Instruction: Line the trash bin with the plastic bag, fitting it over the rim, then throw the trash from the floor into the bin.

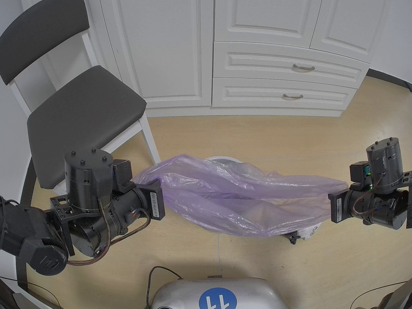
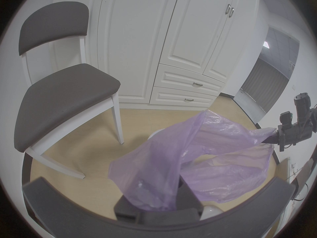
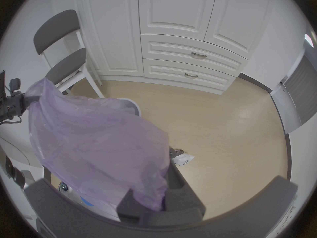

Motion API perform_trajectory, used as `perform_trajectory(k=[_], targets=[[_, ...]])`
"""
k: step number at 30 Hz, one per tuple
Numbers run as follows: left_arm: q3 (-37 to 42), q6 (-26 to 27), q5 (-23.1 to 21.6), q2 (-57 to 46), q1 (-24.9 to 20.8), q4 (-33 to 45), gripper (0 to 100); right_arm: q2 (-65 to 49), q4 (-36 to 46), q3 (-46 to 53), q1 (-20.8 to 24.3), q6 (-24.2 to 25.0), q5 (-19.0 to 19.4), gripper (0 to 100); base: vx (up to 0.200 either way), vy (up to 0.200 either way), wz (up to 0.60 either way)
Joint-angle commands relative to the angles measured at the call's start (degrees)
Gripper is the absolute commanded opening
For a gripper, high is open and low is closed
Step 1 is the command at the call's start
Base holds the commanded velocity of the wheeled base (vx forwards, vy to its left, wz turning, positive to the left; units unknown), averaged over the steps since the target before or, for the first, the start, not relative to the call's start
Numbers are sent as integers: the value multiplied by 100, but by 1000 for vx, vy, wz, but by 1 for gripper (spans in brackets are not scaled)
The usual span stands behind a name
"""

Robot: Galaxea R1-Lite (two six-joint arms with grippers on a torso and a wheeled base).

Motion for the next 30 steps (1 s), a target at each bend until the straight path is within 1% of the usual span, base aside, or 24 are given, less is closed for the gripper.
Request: perform_trajectory(k=[1, 4, 24, 30], targets=[[-33, -8, -23, 10, 59, 2, 0, 199, -52, -27, -186, 10, 16, 0, 0, 0, 0], [-33, -8, -93, -7, 50, 2, 0, 269, -139, -18, -221, 18, 34, 0, 0, 0, 0], [-59, -17, -76, 1, 77, -25, 0, 357, -148, -18, -301, 36, 7, 0, 0, 0, 0], [-59, -34, -102, 1, 94, -86, 0, 278, -157, -10, -327, 45, 78, 0, 0, 0, 0]])
